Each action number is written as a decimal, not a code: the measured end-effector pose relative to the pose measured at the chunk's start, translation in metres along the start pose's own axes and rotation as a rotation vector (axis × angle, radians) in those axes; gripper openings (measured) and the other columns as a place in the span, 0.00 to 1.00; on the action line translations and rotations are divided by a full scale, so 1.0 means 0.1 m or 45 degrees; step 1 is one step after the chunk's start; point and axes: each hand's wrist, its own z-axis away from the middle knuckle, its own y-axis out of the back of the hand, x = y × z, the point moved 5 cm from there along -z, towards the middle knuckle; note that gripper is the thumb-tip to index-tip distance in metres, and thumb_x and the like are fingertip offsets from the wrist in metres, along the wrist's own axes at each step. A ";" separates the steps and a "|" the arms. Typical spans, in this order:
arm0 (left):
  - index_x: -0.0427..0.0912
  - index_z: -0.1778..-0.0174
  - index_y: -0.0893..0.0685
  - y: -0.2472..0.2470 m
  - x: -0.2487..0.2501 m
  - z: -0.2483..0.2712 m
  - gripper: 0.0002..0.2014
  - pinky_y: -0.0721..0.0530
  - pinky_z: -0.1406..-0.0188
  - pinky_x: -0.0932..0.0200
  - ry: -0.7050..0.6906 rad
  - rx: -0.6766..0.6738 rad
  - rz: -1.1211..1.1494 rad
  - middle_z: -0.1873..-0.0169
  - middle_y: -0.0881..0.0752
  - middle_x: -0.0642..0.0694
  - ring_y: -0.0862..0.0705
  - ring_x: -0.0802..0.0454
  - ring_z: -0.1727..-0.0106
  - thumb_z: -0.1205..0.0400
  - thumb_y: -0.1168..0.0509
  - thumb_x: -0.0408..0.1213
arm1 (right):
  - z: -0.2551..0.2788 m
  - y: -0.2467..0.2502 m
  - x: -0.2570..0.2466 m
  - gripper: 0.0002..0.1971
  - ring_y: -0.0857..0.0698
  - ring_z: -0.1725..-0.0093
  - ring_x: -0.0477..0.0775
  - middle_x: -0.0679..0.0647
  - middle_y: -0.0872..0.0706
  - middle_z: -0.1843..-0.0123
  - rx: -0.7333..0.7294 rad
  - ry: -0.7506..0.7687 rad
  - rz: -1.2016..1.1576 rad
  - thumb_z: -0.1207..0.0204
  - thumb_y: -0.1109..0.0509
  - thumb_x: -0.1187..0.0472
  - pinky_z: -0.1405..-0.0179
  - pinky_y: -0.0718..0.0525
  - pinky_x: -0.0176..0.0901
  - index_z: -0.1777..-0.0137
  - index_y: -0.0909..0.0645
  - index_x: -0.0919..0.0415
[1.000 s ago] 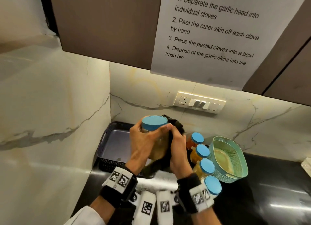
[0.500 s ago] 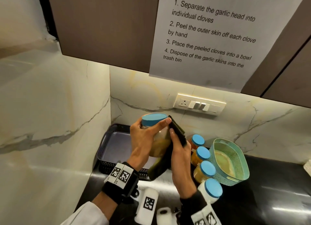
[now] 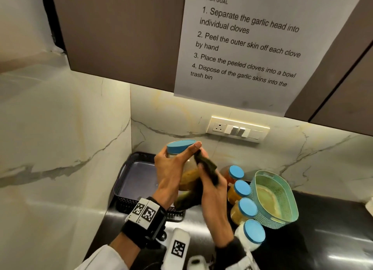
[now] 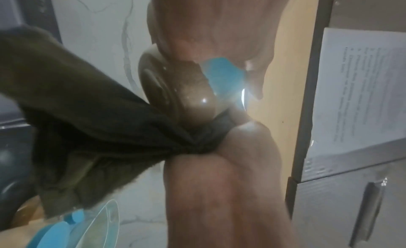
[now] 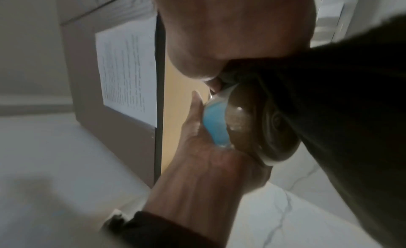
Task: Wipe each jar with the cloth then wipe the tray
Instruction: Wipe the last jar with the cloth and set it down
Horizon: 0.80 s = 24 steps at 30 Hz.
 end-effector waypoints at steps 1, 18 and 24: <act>0.45 0.45 0.10 -0.02 -0.03 0.04 0.34 0.10 0.56 0.64 0.001 -0.004 -0.006 0.56 0.05 0.51 0.07 0.59 0.56 0.44 0.17 0.58 | -0.10 0.04 -0.01 0.10 0.08 0.59 0.48 0.55 0.07 0.56 0.017 -0.038 -0.015 0.14 0.34 0.51 0.59 0.10 0.39 0.49 0.10 0.46; 0.49 0.32 0.17 -0.20 -0.10 0.28 0.38 0.08 0.44 0.52 0.191 -0.189 -0.052 0.41 0.10 0.47 0.10 0.48 0.39 0.37 0.12 0.56 | -0.23 0.42 0.14 0.13 0.08 0.41 0.61 0.55 0.07 0.42 0.115 -0.316 -0.191 0.14 0.32 0.53 0.47 0.08 0.52 0.34 0.14 0.52; 0.46 0.43 0.12 -0.21 -0.06 0.24 0.35 0.11 0.51 0.54 0.236 -0.178 -0.044 0.51 0.07 0.45 0.09 0.46 0.45 0.45 0.19 0.59 | -0.22 0.38 0.12 0.16 0.10 0.39 0.64 0.59 0.08 0.40 0.151 -0.408 -0.239 0.18 0.30 0.53 0.34 0.13 0.67 0.32 0.15 0.55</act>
